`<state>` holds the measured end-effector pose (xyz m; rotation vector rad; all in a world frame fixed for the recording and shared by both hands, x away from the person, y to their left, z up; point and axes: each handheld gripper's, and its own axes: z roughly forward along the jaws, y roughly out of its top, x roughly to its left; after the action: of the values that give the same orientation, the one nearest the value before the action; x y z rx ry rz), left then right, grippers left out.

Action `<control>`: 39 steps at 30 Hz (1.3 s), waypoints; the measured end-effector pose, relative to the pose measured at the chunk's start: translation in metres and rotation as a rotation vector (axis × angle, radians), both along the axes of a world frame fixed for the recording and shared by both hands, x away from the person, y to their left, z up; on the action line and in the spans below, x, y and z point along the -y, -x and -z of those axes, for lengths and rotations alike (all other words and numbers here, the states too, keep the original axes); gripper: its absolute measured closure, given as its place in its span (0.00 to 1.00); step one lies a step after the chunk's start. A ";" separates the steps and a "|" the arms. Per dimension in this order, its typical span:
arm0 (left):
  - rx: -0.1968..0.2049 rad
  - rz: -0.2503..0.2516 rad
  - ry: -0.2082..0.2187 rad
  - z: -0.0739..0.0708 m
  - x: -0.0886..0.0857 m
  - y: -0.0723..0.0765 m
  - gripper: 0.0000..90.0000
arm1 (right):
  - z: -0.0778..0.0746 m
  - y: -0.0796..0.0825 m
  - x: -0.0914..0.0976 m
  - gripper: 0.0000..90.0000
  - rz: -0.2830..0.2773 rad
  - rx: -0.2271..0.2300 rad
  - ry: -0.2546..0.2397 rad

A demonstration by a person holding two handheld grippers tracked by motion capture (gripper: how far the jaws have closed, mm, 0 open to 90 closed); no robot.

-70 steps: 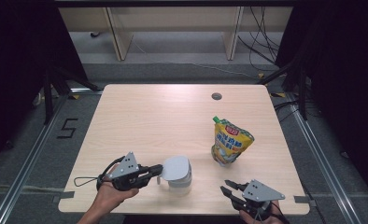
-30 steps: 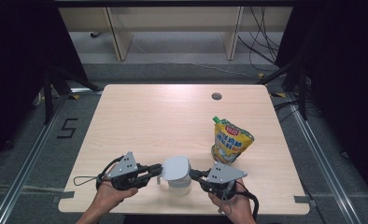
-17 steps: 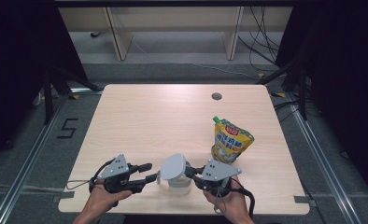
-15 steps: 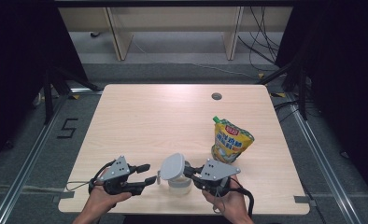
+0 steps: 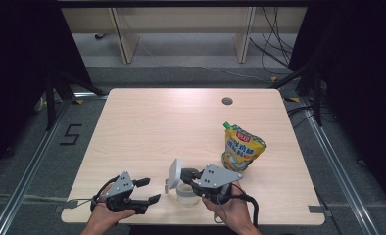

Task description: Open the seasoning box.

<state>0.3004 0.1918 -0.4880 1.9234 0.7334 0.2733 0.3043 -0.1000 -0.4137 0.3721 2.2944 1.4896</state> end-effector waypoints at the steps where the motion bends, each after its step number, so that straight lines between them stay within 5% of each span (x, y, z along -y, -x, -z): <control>1: -0.005 -0.006 0.010 0.001 0.001 0.000 0.34 | -0.001 0.001 -0.002 0.96 0.001 -0.011 -0.006; 12: 0.004 0.014 -0.025 0.003 -0.001 -0.001 0.32 | -0.001 0.001 -0.010 0.94 -0.017 -0.008 0.003; 13: 0.010 0.014 -0.027 0.002 -0.001 -0.002 0.32 | -0.001 -0.001 -0.008 0.93 -0.019 0.018 0.009; 25: -0.012 0.009 -0.031 0.004 0.000 -0.001 0.31 | 0.019 -0.002 0.045 0.68 0.097 -0.046 -0.027; 27: -0.011 0.012 -0.024 0.004 0.001 -0.002 0.30 | 0.022 -0.002 0.057 0.67 0.121 -0.054 -0.028; 29: -0.002 0.019 -0.063 0.005 -0.001 -0.002 0.30 | 0.024 -0.002 0.064 0.65 0.144 -0.067 -0.033; 32: -0.005 0.022 -0.046 0.005 0.000 -0.001 0.30 | 0.031 0.000 0.075 0.63 0.184 -0.106 -0.045; 39: 0.012 0.029 -0.065 0.003 -0.001 -0.002 0.30 | 0.036 0.000 0.093 0.55 0.218 -0.100 -0.035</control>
<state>0.3029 0.1927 -0.4909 1.9907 0.6955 0.2941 0.3046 -0.1931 -0.4495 0.6973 2.2222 1.4321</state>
